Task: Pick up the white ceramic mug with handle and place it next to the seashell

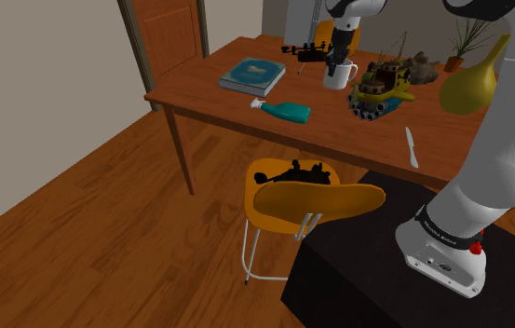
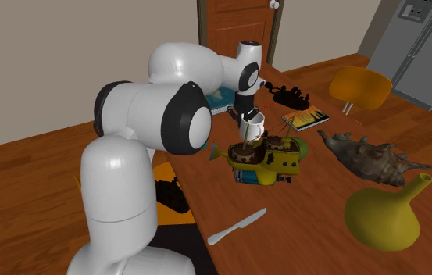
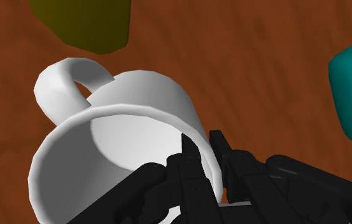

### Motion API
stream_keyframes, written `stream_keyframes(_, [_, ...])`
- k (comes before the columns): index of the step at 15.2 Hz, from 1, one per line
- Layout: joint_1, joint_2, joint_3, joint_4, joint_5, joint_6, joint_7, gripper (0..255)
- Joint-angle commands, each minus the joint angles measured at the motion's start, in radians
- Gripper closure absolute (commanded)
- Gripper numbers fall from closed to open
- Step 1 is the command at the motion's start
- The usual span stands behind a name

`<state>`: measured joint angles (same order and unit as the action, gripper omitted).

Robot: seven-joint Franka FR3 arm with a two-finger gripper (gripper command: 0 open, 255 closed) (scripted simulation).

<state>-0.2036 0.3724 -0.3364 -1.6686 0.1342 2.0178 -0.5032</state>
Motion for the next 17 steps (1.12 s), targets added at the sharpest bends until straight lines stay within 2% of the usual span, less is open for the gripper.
stream_keyframes(1, [0.0,-0.006,-0.002,0.02,-0.003,-0.026,0.002,255])
stream_keyframes(17, [-0.004,-0.041,-0.01,0.188,-0.02,-0.226,0.015,255])
